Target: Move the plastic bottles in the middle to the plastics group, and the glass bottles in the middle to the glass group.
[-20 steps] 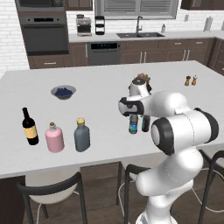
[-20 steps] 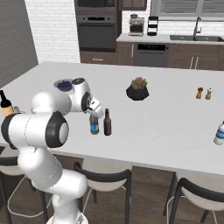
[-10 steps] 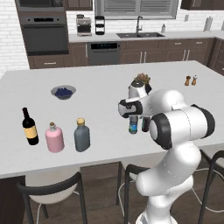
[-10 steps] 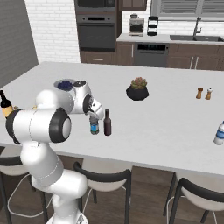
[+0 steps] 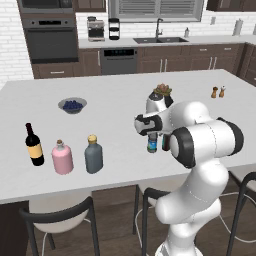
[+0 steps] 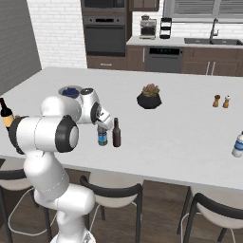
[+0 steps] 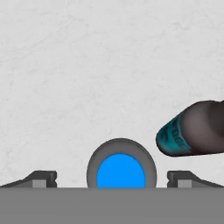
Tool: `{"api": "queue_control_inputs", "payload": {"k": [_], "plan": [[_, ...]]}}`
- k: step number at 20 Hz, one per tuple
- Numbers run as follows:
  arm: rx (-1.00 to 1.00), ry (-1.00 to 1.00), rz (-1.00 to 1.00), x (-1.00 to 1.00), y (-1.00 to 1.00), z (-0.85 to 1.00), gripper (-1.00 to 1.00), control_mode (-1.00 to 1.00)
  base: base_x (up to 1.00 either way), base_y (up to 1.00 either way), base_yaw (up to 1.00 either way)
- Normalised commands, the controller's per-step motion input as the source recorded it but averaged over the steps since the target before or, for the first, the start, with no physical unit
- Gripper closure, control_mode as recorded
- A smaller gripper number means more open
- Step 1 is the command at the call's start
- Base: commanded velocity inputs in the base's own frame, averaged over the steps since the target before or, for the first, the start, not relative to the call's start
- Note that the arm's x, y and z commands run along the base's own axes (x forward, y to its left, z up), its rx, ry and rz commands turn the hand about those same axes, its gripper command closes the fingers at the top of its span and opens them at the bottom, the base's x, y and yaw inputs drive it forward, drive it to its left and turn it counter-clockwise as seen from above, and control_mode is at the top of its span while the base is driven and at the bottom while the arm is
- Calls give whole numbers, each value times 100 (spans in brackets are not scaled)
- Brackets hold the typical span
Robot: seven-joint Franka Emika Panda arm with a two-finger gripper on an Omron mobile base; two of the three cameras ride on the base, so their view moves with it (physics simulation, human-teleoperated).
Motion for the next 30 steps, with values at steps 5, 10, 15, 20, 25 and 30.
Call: {"api": "queue_control_inputs", "payload": {"k": [5,10,15,20,25,30], "plan": [[0,0,0,0,0,0,100,-100,0,0,0],[0,0,0,0,0,0,100,-100,0,0,0],[0,0,0,-5,-2,0,100,-100,0,0,0],[3,0,0,-60,-20,14,100,-100,0,0,0],[2,0,0,-98,-23,42,100,-100,0,0,0],[0,1,2,-88,-23,46,100,-100,0,0,0]]}}
